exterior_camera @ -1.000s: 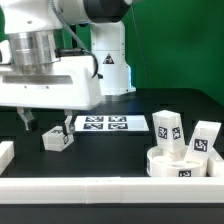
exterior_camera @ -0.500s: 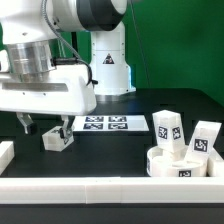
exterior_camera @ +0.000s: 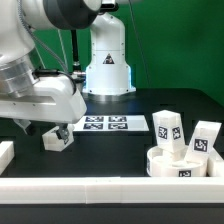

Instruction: Assemble stool

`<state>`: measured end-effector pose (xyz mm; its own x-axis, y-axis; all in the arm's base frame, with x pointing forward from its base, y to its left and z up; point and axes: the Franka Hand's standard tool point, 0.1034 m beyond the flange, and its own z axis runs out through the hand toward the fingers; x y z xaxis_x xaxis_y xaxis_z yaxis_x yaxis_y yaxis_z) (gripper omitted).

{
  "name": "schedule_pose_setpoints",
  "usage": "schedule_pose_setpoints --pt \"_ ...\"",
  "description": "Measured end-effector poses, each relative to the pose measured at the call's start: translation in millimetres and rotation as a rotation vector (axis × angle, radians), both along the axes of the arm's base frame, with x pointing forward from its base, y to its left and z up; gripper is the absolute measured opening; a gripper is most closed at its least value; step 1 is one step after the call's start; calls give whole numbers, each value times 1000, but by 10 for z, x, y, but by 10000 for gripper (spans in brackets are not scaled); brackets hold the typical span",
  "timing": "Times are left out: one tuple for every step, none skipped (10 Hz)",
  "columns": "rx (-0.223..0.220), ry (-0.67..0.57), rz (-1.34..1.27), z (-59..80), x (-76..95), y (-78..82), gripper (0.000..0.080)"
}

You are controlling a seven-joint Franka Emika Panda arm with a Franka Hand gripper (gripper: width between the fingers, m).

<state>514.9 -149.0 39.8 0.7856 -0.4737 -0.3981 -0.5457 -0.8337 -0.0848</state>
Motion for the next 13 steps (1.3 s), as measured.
schedule_pose_setpoints --pt "51 75 -1 -2 -74 6 648" --pt "98 142 3 -11 -82 5 648" --pt "135 197 8 -22 -107 17 648" --pt "182 267 13 -40 -157 22 648" --pt "207 307 20 -112 -176 9 648" --pt "225 333 32 -167 -214 22 648" --pt "242 356 41 -192 -265 60 648" --pt "233 347 44 -220 -252 73 648" --pt "236 354 44 -244 -282 91 648" --pt "239 366 42 -270 -331 113 648" --pt "241 375 45 -289 -366 151 648" --pt "245 380 43 -309 -400 155 648" --pt "248 385 37 -322 -435 138 648"
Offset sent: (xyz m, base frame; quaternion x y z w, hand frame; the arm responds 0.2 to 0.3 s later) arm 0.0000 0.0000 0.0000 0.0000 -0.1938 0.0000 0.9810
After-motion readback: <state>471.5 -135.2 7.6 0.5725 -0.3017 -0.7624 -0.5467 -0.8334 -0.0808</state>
